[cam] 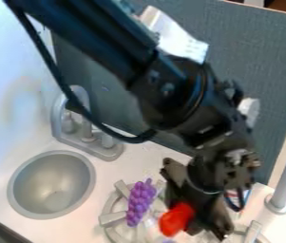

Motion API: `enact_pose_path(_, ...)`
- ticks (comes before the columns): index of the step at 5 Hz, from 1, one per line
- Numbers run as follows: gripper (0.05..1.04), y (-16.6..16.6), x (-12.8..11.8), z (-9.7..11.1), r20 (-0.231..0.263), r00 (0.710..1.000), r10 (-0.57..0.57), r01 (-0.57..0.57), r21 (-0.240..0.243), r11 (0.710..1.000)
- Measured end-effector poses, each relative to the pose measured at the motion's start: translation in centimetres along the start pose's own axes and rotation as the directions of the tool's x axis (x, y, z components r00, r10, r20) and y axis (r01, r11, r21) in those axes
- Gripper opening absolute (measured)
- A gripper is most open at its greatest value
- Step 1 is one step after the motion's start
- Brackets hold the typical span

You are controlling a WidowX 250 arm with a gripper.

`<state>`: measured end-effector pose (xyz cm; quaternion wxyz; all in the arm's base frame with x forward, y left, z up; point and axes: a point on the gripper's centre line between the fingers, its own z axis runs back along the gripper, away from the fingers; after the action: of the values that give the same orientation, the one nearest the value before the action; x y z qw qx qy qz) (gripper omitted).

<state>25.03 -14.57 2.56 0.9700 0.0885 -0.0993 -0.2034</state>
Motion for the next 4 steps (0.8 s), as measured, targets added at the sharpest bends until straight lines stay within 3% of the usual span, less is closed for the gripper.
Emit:
enact_pose_path(1, 0.571, -2.8, 1.4, -1.7, -0.04, 0.993, -0.109, 0.106, -0.06, 0.993)
enact_pose_path(2, 0.571, -4.1, 3.2, -4.0, -0.066, 0.977, -0.202, 0.198, -0.063, 0.978)
enact_pose_path(4, 0.571, -7.1, 5.0, -8.4, -0.102, 0.958, -0.267, 0.259, -0.084, 0.962)
